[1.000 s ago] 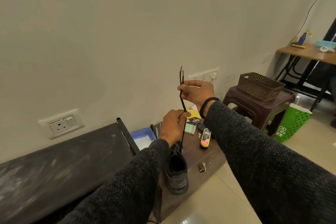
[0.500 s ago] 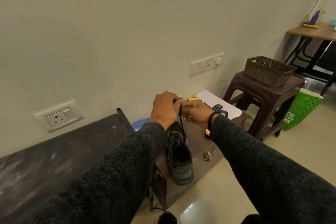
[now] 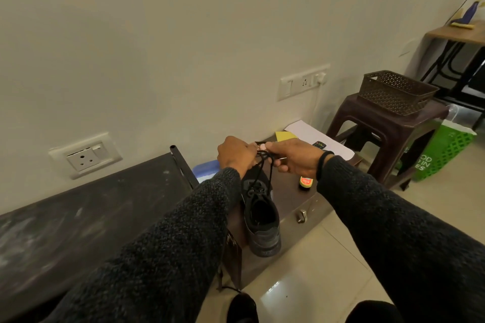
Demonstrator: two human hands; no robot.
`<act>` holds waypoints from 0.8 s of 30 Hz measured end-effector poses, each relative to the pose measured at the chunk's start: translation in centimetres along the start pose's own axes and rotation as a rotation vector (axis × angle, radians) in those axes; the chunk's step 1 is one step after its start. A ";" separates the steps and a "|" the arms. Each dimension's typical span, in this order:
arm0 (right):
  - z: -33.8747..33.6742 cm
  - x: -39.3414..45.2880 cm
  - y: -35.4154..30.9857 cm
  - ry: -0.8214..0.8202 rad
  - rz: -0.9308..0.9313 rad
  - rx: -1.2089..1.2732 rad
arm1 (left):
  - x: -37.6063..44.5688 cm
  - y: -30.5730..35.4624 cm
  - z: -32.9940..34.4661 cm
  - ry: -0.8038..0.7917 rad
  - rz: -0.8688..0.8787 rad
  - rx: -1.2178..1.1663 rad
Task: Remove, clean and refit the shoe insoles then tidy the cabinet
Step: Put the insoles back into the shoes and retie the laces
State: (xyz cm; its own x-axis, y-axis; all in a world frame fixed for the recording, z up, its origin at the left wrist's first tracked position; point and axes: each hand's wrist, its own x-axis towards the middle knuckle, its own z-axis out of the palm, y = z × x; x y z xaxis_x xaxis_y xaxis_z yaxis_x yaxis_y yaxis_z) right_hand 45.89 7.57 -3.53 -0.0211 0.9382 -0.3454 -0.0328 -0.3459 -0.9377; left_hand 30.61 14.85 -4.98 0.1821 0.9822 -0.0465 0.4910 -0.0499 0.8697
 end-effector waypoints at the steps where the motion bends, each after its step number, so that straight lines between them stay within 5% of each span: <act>1: 0.0 -0.1 -0.1 0.017 -0.013 -0.071 | -0.4 -0.1 0.1 -0.020 -0.078 -0.060; 10: 0.6 0.0 -0.9 0.279 -0.172 -1.018 | -3.5 -1.4 1.1 -0.407 -0.610 -0.650; 16: 2.0 -0.6 -0.1 0.364 -0.314 -1.053 | -3.8 -1.2 1.4 -0.467 -0.746 -1.110; 24: 3.1 -3.1 4.2 0.422 -0.491 -1.081 | -3.9 -2.2 2.3 -0.433 -0.704 -1.075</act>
State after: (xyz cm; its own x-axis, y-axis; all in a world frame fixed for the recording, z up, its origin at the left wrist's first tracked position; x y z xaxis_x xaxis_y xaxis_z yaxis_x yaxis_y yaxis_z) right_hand 42.69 3.17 -6.25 0.0882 0.9644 0.2495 0.8905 0.0359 -0.4537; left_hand 30.82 10.73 -7.88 0.5194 0.5952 -0.6132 -0.2760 0.7959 0.5388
